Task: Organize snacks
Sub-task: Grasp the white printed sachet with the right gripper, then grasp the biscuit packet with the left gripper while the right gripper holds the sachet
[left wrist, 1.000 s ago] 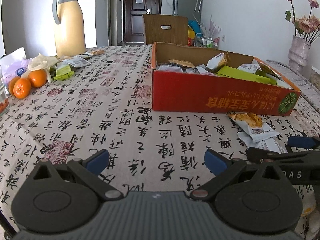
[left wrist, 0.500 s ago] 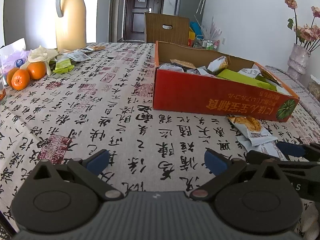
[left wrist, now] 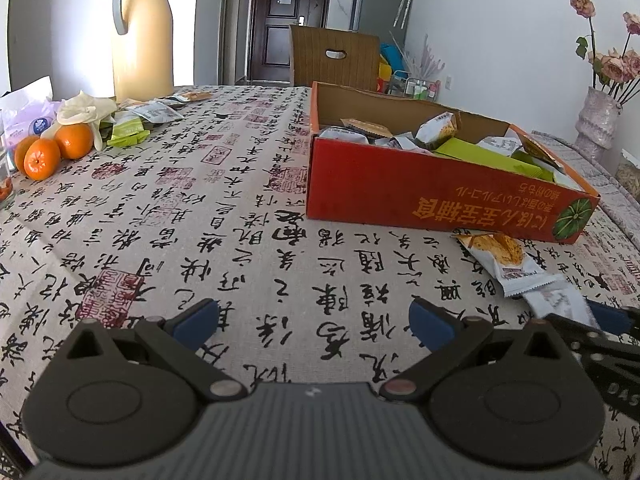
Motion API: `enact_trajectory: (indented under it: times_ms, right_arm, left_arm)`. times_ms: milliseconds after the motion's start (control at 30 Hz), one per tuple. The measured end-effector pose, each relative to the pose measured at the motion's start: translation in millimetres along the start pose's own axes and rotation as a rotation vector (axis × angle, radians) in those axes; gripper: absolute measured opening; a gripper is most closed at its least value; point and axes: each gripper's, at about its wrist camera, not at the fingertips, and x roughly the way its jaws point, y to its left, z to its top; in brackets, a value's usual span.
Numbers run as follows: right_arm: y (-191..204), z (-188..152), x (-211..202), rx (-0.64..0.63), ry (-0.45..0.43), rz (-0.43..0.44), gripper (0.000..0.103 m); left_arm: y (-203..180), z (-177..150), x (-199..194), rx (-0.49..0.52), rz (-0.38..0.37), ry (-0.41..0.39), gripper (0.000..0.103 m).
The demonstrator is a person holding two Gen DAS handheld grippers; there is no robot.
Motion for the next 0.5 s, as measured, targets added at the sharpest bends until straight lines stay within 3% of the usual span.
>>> enact_trajectory:
  times_ms: [500]
  right_arm:
    - [-71, 6, -22, 0.106, -0.086, -0.122, 0.041]
  left_arm:
    - [-12, 4, 0, 0.028, 0.061, 0.014, 0.103]
